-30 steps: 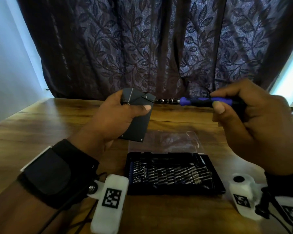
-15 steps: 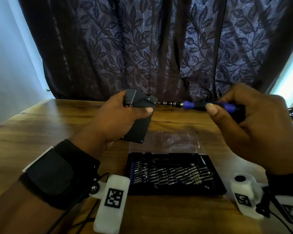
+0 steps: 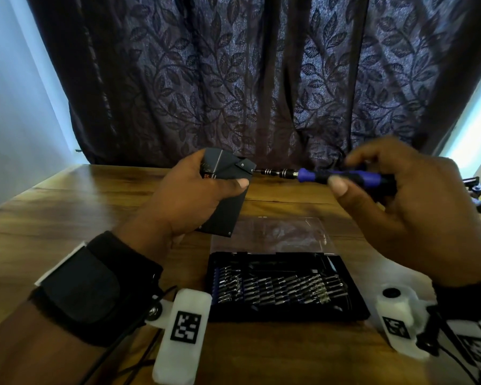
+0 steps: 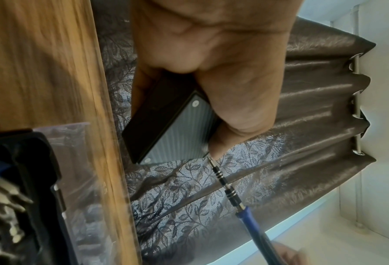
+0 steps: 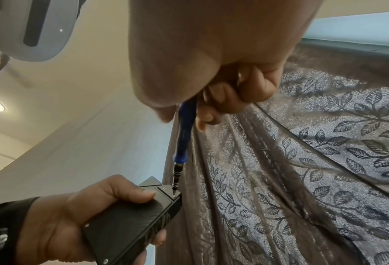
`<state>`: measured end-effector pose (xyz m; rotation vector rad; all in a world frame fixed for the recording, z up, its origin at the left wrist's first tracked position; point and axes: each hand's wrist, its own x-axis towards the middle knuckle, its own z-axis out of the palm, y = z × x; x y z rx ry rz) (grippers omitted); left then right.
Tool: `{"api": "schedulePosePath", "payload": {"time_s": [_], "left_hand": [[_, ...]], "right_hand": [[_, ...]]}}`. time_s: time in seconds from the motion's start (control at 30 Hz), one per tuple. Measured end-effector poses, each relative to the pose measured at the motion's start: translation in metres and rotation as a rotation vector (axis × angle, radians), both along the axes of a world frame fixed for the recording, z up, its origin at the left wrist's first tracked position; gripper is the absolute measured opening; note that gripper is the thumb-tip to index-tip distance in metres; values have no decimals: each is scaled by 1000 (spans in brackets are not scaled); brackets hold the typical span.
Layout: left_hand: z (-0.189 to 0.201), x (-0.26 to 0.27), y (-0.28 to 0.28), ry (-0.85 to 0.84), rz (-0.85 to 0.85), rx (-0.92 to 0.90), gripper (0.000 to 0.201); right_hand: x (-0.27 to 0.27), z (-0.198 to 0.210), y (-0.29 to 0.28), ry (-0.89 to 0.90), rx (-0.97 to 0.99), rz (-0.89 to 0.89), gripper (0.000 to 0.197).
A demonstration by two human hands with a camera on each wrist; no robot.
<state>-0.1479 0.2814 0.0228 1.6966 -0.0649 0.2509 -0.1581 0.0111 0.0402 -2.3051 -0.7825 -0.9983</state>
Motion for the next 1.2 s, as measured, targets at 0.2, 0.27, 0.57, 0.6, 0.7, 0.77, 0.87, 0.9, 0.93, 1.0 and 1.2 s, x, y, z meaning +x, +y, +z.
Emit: {"api": "schedulePosePath", "payload": {"time_s": [0.2,0.27,0.57,0.6,0.7,0.77,0.87,0.9,0.93,1.0,1.2], "left_hand": [[-1,-1,-3,19,5,26,25],[-1,-2,-3,24,4,25,25],[-1,-2,-3,40,0,27,26],[-1,-2,-2,37,5,25,26],[0,-2,-3,35,10,25,25],[-1,-2,-3,37,11,42,25],[-2,-3,-4,49,9,57,25],[-2,-3,-4,50,7,58,25],[-2,-2,-4,47,9,60,25],[-2,-2,-4,40,8,64,24],[-3,-1,-5,46,10,81,23]], "right_hand": [[1,-1,0,-7,-24,-21,31],[1,-1,0,-7,-29,-25,40],[4,-2,-1,14,-53,-16,44],[4,-2,-1,14,-49,-13,45],[4,-2,-3,37,-6,34,27],[5,-3,-4,37,-14,24,25],[6,-2,-3,26,-54,-20,42],[5,-2,-3,27,-46,-15,44],[4,-2,-3,32,-27,6,41],[4,-1,-3,50,8,44,24],[7,-3,-3,28,-53,-12,46]]}}
